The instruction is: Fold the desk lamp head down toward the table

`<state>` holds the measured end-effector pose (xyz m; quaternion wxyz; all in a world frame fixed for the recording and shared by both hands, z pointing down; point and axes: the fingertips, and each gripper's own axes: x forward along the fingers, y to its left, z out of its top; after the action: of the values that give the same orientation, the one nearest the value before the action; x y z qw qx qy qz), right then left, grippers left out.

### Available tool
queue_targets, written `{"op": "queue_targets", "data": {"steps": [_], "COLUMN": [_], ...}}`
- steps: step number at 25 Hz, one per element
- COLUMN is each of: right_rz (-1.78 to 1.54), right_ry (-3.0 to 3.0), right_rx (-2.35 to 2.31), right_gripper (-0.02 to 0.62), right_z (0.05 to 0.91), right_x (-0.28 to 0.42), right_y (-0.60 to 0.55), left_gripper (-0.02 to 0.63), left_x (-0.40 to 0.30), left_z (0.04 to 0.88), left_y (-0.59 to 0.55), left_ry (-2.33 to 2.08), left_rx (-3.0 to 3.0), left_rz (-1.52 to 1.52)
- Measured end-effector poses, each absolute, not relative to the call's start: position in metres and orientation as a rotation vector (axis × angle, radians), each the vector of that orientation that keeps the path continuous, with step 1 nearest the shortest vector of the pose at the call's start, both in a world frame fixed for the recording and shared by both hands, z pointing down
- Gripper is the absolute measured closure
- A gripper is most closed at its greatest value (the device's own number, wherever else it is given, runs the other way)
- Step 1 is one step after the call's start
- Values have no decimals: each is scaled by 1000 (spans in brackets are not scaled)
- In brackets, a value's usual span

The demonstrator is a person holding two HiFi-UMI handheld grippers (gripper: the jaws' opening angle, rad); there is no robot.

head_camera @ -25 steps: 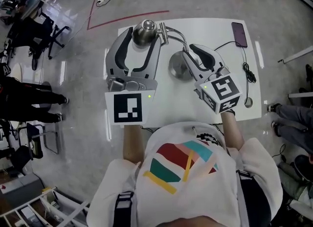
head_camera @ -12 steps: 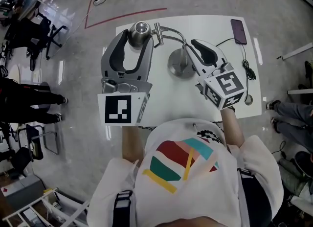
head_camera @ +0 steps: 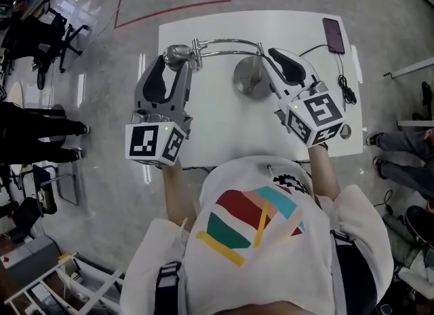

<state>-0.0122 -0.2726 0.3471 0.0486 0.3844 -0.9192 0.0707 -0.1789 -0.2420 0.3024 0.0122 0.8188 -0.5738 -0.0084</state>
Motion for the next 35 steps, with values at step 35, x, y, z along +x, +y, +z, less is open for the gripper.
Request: {"op": "queue_targets", "data": {"steps": [35], "right_rz": [72], "right_ry": [-2603], "right_rx": [1146], "right_gripper": [514], "right_z": [378], "right_x": [-9], "right_y": [-275], "left_gripper": [505], "left_x": [-124], "left_z": [461], "left_y": [-268], "left_ry": [-1596], "left_rx": [2560], "left_rz": [385]}}
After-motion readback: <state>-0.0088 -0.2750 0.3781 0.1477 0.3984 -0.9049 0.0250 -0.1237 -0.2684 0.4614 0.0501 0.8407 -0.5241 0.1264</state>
